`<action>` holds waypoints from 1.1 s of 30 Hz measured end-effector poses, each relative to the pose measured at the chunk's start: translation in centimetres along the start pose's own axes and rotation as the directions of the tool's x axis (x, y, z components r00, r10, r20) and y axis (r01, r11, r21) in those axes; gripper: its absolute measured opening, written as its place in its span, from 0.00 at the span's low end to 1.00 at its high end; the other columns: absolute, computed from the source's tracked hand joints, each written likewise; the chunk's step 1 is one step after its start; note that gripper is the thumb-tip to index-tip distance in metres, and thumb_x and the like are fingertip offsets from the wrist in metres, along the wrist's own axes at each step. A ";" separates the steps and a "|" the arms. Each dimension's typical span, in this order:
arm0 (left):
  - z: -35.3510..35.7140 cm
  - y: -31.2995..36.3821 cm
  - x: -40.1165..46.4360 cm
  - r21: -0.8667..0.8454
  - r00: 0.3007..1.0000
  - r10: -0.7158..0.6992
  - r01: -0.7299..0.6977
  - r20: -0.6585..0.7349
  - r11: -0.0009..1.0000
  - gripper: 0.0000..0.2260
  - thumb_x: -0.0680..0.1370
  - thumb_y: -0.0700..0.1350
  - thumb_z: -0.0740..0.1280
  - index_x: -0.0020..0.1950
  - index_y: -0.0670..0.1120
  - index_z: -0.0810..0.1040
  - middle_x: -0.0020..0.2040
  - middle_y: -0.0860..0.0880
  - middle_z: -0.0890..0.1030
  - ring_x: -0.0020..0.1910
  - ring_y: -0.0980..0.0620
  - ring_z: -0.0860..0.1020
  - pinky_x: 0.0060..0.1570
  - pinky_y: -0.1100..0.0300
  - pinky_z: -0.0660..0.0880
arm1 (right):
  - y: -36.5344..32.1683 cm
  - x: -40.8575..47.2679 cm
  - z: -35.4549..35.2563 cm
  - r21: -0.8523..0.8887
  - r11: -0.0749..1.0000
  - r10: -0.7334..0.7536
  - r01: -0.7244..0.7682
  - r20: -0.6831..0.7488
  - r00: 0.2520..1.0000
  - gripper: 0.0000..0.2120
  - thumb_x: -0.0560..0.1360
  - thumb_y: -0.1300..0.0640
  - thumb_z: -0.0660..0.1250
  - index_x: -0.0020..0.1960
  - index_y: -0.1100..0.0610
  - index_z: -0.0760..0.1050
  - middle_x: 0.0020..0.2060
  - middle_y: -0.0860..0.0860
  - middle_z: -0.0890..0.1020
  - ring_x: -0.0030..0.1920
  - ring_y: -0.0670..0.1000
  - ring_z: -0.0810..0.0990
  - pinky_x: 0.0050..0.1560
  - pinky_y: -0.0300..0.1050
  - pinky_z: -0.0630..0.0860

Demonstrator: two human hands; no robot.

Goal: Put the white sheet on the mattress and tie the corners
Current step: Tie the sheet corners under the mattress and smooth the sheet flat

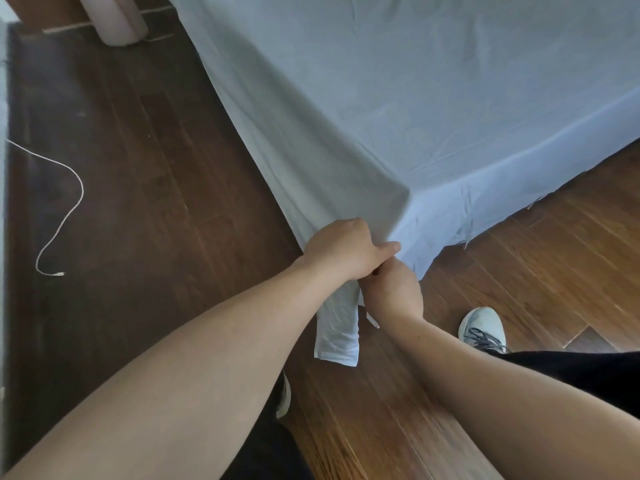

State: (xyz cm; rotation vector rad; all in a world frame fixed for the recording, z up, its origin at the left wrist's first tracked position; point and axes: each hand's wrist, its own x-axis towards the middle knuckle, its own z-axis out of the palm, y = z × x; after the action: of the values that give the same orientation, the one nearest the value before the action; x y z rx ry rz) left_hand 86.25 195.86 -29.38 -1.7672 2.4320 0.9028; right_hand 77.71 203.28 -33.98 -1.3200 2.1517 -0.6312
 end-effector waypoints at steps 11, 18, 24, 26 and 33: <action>0.5 0.6 1.1 0.182 0.991 0.122 -0.110 -0.057 0.977 0.13 0.79 0.48 0.65 0.37 0.46 0.70 0.35 0.49 0.74 0.34 0.48 0.72 0.29 0.57 0.61 | 2.5 0.9 -1.1 0.290 0.956 0.008 -0.051 0.147 0.989 0.16 0.79 0.49 0.68 0.43 0.62 0.77 0.36 0.48 0.82 0.35 0.47 0.77 0.37 0.43 0.71; 0.1 0.8 1.2 0.219 0.990 0.137 -0.126 -0.036 0.967 0.15 0.80 0.49 0.65 0.36 0.48 0.66 0.35 0.49 0.70 0.32 0.50 0.68 0.28 0.56 0.59 | 4.3 2.3 -6.4 0.174 0.976 0.046 -0.130 0.420 0.907 0.32 0.77 0.50 0.72 0.78 0.51 0.65 0.69 0.47 0.75 0.64 0.48 0.76 0.52 0.39 0.74; 0.4 1.2 1.5 0.252 0.989 0.146 -0.142 0.002 0.957 0.10 0.81 0.46 0.66 0.41 0.45 0.75 0.38 0.47 0.79 0.39 0.45 0.79 0.30 0.57 0.66 | 2.6 3.8 -7.1 0.439 0.877 -0.007 -0.194 0.416 0.909 0.33 0.71 0.53 0.73 0.75 0.52 0.71 0.68 0.43 0.76 0.68 0.47 0.74 0.73 0.55 0.70; 0.5 1.1 1.8 0.242 0.989 0.148 -0.146 0.011 0.959 0.07 0.78 0.43 0.67 0.40 0.46 0.78 0.37 0.48 0.80 0.38 0.46 0.80 0.31 0.57 0.69 | 2.2 4.2 -6.3 0.517 0.824 -0.045 -0.233 0.470 0.881 0.23 0.69 0.52 0.71 0.63 0.55 0.78 0.56 0.43 0.81 0.61 0.46 0.77 0.68 0.54 0.72; 0.5 0.4 2.6 0.064 0.987 0.139 -0.144 0.086 0.987 0.10 0.79 0.50 0.68 0.38 0.53 0.73 0.37 0.55 0.77 0.35 0.57 0.75 0.31 0.58 0.66 | 1.4 5.2 -5.0 0.584 0.757 -0.022 -0.293 0.471 0.882 0.19 0.71 0.44 0.69 0.55 0.56 0.82 0.54 0.55 0.85 0.59 0.56 0.83 0.66 0.60 0.77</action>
State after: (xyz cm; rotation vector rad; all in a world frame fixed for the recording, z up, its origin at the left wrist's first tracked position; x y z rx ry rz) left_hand 84.80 193.94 -30.48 -1.5210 2.5304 0.8697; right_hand 71.60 199.75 -32.15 -0.8038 1.4298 -0.8098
